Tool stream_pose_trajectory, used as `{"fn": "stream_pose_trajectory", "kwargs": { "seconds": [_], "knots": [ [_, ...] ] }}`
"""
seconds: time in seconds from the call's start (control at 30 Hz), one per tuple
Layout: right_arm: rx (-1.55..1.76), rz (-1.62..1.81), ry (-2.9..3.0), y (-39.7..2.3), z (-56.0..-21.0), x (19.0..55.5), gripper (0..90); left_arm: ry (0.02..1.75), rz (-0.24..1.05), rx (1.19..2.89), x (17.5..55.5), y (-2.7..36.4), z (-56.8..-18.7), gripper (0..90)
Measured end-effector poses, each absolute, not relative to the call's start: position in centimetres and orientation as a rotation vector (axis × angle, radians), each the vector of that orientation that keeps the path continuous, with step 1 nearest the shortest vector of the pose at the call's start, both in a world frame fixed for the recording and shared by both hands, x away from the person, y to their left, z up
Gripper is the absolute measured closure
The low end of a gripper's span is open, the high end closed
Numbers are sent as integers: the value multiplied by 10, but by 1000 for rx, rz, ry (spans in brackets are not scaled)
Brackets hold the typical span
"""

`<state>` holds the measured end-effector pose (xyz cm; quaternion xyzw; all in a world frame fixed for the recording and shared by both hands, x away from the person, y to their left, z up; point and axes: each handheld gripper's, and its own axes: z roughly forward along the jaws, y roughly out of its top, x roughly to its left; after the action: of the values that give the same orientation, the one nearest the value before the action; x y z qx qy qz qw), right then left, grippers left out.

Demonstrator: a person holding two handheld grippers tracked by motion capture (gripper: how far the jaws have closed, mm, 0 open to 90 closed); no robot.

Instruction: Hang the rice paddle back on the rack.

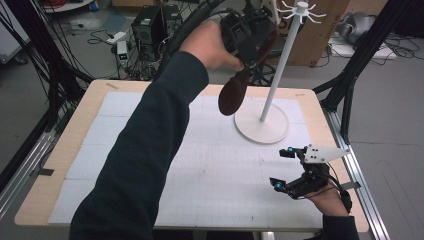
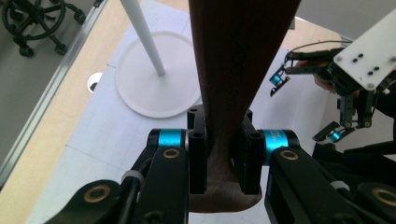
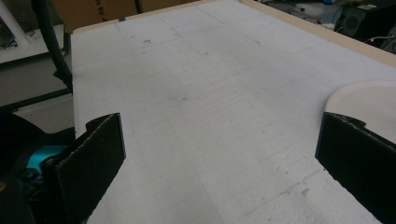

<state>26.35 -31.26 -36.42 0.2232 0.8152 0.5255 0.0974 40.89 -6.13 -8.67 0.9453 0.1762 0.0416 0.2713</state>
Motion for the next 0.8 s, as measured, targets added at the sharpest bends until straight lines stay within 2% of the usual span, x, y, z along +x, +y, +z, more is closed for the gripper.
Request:
{"fn": "stream_pose_trajectory", "kwargs": {
  "seconds": [0.43,0.8],
  "knots": [
    [671,1563,2403,-318,-365,264,5,503,48,2513,450,-70,-93,777],
    [666,1571,2408,-317,-365,266,5,498,76,2503,466,-85,-83,777]
  ]
}}
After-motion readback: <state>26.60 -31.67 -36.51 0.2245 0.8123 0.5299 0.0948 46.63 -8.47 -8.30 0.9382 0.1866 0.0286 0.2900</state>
